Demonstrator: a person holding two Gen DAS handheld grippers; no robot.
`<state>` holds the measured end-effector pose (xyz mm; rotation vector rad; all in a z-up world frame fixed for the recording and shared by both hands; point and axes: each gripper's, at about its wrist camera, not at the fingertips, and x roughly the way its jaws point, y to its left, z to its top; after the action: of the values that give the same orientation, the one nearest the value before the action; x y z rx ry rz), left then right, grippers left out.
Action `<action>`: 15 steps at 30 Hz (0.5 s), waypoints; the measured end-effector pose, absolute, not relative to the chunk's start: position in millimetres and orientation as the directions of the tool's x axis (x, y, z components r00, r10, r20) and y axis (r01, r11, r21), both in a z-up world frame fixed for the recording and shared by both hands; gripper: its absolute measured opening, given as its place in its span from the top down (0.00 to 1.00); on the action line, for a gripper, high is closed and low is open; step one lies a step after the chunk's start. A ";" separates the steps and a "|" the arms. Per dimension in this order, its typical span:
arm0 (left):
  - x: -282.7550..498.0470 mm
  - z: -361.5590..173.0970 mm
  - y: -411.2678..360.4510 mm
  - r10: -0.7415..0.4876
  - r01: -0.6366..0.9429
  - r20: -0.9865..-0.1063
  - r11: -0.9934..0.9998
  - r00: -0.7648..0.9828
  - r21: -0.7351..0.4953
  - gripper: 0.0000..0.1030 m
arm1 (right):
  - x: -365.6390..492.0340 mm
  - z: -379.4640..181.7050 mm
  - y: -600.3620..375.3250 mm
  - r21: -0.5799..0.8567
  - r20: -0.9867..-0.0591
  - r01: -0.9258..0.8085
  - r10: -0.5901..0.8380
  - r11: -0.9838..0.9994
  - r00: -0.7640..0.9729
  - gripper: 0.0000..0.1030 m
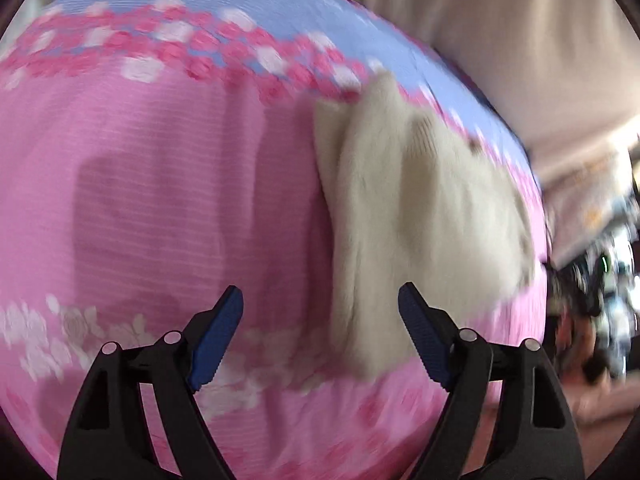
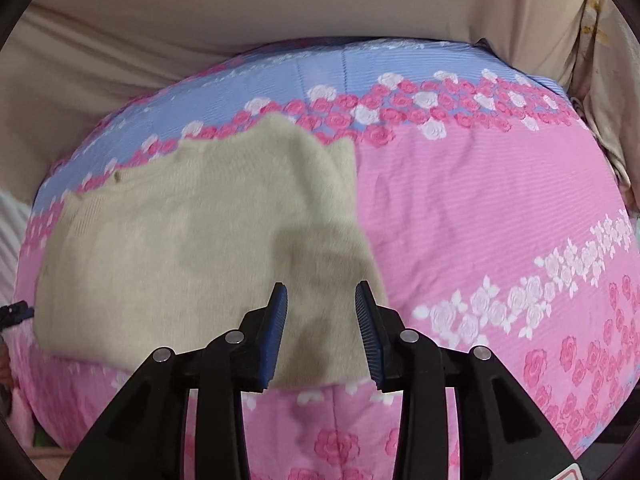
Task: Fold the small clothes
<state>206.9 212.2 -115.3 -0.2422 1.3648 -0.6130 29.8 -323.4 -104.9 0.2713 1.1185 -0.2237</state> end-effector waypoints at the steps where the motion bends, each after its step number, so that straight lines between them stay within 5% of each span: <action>1: 205.9 -117.2 213.1 -0.557 0.304 -0.829 0.800 0.055 -0.517 0.25 | 25.9 -109.8 -319.2 0.092 -0.912 0.307 -0.044 0.947 0.407 0.63; 5: 202.9 -124.1 197.6 -0.597 0.412 -0.802 0.729 -0.010 -0.547 0.29 | 24.3 -114.1 -320.0 0.096 -0.918 0.351 -0.053 0.931 0.392 0.62; 7: 199.0 -129.6 180.8 -0.599 0.451 -0.799 0.699 -0.054 -0.554 0.43 | 25.3 -112.6 -319.5 0.101 -0.917 0.358 -0.053 0.928 0.394 0.62; 9: 186.4 -139.3 171.0 -0.610 0.465 -0.778 0.651 -0.150 -0.600 0.83 | 25.3 -108.0 -318.3 0.077 -0.917 0.356 -0.074 0.931 0.393 0.62; 15: 163.3 -155.2 200.9 -0.665 0.195 -0.746 0.726 -0.045 -0.659 0.80 | 21.9 -117.4 -333.4 0.068 -0.928 0.421 -0.097 0.904 0.359 0.62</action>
<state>163.3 200.9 -155.2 -0.4092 1.4604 -0.7277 21.9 -333.4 -117.3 0.3183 1.1604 -0.3416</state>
